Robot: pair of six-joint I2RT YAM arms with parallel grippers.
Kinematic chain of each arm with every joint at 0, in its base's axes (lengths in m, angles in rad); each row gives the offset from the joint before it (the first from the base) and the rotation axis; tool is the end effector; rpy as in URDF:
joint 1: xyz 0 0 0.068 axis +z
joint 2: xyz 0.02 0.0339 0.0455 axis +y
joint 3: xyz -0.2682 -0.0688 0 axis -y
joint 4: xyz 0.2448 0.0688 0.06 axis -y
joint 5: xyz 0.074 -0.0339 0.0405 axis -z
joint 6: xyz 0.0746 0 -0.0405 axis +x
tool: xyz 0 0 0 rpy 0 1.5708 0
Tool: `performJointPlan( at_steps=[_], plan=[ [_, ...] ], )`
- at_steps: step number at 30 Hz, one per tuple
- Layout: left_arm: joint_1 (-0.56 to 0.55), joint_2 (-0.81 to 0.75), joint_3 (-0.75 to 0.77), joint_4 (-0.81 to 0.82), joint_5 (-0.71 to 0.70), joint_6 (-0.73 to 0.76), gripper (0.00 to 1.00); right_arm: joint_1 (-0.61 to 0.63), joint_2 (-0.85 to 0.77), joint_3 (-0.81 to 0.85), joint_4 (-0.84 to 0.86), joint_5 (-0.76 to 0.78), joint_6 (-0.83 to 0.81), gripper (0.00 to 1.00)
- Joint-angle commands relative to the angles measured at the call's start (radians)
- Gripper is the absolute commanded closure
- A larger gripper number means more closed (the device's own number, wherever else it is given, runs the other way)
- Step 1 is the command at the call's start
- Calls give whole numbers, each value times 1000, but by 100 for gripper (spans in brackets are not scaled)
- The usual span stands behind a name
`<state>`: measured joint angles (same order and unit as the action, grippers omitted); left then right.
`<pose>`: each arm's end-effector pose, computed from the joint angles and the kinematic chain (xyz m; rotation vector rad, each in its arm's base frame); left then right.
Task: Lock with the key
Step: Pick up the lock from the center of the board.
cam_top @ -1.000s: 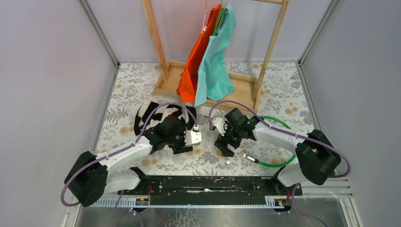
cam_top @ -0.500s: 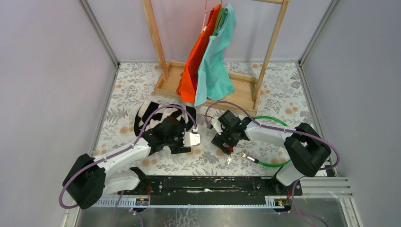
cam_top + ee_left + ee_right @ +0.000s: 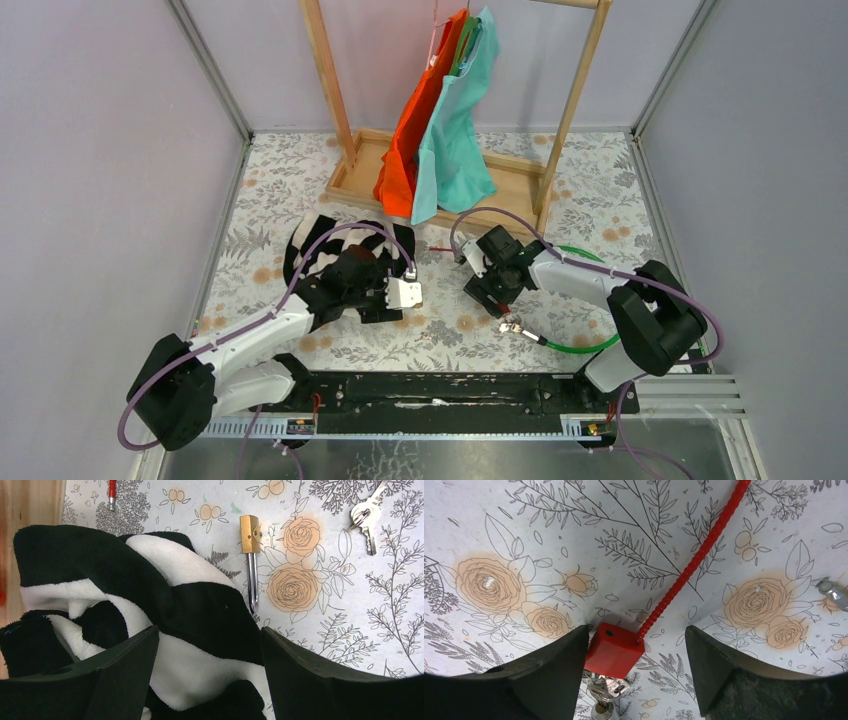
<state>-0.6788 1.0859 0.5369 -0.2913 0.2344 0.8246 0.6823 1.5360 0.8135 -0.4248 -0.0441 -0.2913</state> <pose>0.1704 -0.1597 0.1651 1.7102 1.6720 -0.2140 0.2269 0.1886 0.1293 -1.2883 2.4063 0.1730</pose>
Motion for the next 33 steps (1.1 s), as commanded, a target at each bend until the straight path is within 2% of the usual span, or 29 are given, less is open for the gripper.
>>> performJointPlan(
  at_steps=[1,8,16,19,22,26,28,29,33],
  plan=[
    [6,-14,4,16,-18,14,19,-14,-23,-10,-63,14,-19,25],
    [5,-20,1,36,-21,5,18,-59,-35,-10,-105,3,-52,39],
    [6,-10,15,31,-25,7,18,-98,-40,-20,-119,-31,-83,39],
    [6,-11,22,28,-25,6,18,-100,-36,-29,-109,-44,-90,44],
    [7,-13,37,16,-19,-1,19,-104,-34,-26,-97,-48,-97,57],
    [11,-19,67,-21,0,-14,19,-123,-63,7,-84,-38,-121,86],
    [13,-21,100,-57,21,-32,20,-136,-100,24,-76,-55,-153,96],
    [14,-22,123,-79,37,-46,21,-140,-126,28,-69,-58,-168,99],
    [14,-23,246,-214,147,-91,23,-162,-234,41,-74,-115,-266,100]
  ],
)
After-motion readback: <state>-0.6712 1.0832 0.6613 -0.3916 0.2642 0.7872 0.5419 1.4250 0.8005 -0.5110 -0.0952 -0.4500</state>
